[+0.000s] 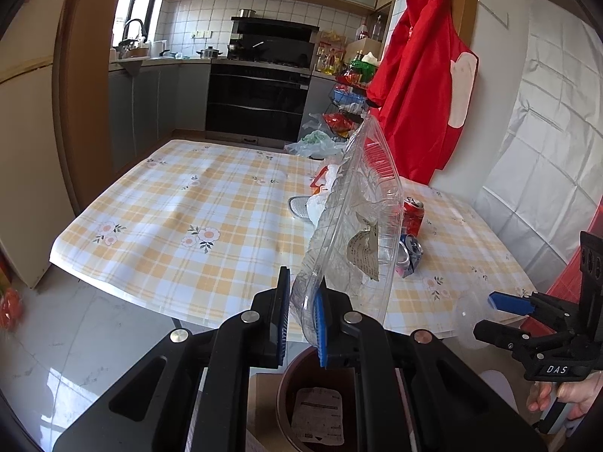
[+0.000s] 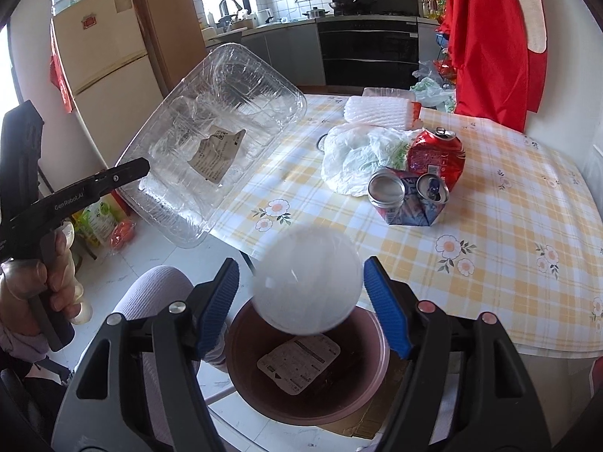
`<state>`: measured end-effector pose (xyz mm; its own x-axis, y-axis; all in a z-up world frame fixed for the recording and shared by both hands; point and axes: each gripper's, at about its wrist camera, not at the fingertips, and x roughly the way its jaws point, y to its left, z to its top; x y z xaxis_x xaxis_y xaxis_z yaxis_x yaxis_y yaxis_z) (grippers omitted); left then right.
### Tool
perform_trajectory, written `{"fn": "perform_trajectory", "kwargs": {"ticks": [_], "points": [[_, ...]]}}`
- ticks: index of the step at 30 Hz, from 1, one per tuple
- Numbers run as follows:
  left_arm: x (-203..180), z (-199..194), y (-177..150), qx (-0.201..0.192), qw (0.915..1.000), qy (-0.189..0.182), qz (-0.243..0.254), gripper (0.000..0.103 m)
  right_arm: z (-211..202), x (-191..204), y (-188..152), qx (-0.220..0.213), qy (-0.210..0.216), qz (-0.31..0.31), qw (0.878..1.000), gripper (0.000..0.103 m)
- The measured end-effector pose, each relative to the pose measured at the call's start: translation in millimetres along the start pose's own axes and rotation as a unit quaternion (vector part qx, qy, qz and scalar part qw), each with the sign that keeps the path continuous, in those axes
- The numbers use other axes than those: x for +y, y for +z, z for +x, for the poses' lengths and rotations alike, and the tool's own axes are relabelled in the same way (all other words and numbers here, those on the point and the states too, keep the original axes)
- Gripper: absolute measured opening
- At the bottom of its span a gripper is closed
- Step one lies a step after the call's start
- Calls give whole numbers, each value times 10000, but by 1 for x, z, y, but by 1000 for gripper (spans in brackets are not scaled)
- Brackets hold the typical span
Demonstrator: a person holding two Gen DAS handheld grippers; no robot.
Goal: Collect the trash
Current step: 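Carry the clear lid over the bin and open the right gripper while the left holds the plastic, then carry the clear plastic clamshell over the bin and open the left gripper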
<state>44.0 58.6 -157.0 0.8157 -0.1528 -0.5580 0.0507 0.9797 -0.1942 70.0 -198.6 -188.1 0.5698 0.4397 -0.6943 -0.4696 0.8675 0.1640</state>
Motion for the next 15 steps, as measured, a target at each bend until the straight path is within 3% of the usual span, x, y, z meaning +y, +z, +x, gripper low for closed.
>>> {"fn": "perform_trajectory", "kwargs": {"ticks": [8, 15], "points": [[-5, 1, -4, 58, 9999, -8, 84, 12, -7, -4, -1, -141, -124, 38, 9998, 81], [-14, 3, -11, 179, 9994, -99, 279, 12, -24, -19, 3, -415, -382, 254, 9981, 83]]}}
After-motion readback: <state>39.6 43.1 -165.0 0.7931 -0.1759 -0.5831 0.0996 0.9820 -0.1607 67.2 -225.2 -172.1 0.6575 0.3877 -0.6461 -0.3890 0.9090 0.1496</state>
